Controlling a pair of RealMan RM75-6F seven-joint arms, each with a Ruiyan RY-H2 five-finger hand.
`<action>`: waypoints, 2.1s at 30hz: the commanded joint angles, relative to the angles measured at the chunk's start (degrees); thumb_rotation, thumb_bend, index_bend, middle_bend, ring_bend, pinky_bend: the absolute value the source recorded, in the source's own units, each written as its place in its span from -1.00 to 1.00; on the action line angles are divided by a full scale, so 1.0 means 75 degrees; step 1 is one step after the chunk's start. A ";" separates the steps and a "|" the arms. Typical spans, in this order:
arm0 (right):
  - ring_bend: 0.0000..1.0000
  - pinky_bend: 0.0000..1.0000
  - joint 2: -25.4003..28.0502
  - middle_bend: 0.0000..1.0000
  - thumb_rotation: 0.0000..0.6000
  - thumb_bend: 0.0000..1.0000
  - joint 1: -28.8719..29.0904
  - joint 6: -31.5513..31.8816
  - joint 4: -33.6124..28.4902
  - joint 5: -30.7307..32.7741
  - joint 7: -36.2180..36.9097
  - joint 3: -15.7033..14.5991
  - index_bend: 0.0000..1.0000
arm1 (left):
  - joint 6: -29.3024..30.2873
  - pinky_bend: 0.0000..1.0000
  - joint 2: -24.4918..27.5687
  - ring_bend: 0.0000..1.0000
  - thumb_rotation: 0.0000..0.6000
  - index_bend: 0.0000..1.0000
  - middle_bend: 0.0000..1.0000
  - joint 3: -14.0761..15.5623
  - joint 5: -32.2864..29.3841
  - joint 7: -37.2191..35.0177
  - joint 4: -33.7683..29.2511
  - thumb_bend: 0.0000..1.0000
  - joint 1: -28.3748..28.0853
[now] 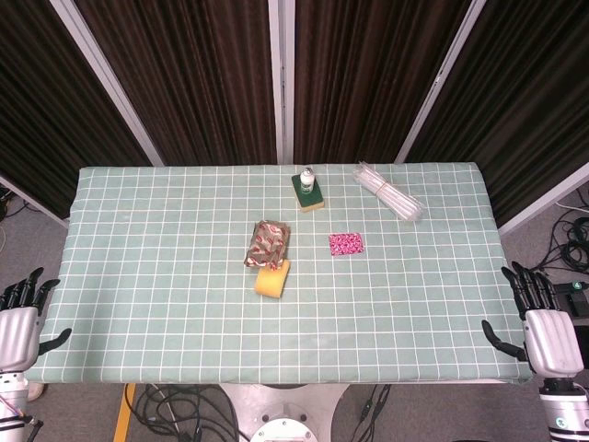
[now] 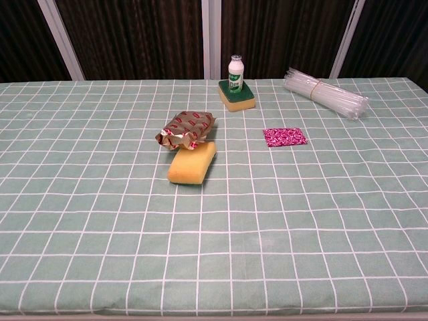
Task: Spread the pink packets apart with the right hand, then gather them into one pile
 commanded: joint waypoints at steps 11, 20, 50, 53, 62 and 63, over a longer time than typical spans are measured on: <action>-1.00 -1.00 0.0012 -0.98 0.58 -0.50 -0.0017 0.0015 -0.0002 -0.0062 0.0048 -0.0013 -0.96 | 0.0034 -0.67 0.0007 -0.69 1.00 -0.46 -0.64 -0.0012 0.0031 -0.0008 -0.0006 -0.75 0.0012; -1.00 -1.00 0.0013 -0.98 0.60 -0.51 0.0140 -0.0265 -0.0050 -0.0018 -0.0032 0.0017 -0.96 | -0.0018 -0.67 0.0076 -0.69 1.00 -0.46 -0.64 -0.0074 -0.0023 -0.0007 -0.0064 -0.75 -0.0029; -1.00 -1.00 -0.3092 -1.00 -0.84 -0.03 0.5280 -0.6599 0.2908 0.4841 -0.2536 0.1539 -0.60 | -0.0067 -0.67 0.0014 -0.69 1.00 -0.46 -0.64 0.0040 -0.0159 -0.0182 0.0085 -0.75 0.0119; -1.00 -1.00 -0.3463 -1.00 -0.88 -0.03 0.5618 -0.6880 0.3503 0.5100 -0.2575 0.1500 -0.59 | -0.0064 -0.67 0.0030 -0.69 1.00 -0.46 -0.64 0.0046 -0.0189 -0.0170 0.0076 -0.75 0.0145; -1.00 -1.00 -0.4466 -1.00 -0.91 -0.03 0.6260 -0.7504 0.5029 0.5416 -0.2390 0.1351 -0.59 | -0.0079 -0.67 0.0077 -0.69 1.00 -0.46 -0.64 0.0009 -0.0207 -0.0119 0.0027 -0.75 0.0130; -1.00 -1.00 -0.4580 -1.00 -0.91 -0.03 0.6317 -0.7565 0.5217 0.5421 -0.2359 0.1327 -0.59 | -0.0083 -0.67 0.0088 -0.69 1.00 -0.46 -0.64 0.0004 -0.0221 -0.0116 0.0021 -0.75 0.0131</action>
